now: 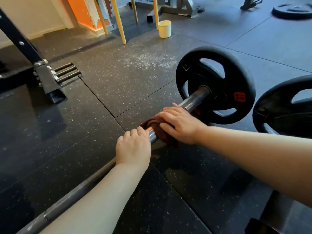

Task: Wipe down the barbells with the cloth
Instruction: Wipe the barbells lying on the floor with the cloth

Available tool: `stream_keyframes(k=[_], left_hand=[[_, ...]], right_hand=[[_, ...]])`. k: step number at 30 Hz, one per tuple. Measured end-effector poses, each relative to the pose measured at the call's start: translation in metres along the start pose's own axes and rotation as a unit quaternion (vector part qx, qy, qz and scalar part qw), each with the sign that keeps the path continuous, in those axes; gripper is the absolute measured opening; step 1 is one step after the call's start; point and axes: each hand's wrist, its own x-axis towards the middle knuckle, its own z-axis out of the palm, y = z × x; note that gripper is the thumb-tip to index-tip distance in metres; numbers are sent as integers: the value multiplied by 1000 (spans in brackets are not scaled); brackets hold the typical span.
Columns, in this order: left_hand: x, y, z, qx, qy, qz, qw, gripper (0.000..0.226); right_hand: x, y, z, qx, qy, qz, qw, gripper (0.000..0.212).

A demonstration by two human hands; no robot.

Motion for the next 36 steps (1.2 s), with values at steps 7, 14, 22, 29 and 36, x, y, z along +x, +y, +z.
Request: stream_keyframes(k=[7,14,22,29,36], left_hand=[[10,6,-5,3,-19,12,1000,47],[16,13,2,-23,-3,-10,1000,48],[19,15,1,-32,-1,17,999,49],[24,10,-2,-37,-16,-10,999,48],[21,16,-1,-26,-11,-8,1000,50]], right_hand=[[13,1,3,35,85,192,977,42],[5,15,-6,-31,23,48,998,53],[-5,-2,8,41,51,65,996,50],[-3,58,-19,46,114,223,967,46],[-4,29,-12,9,22,62,998,55]])
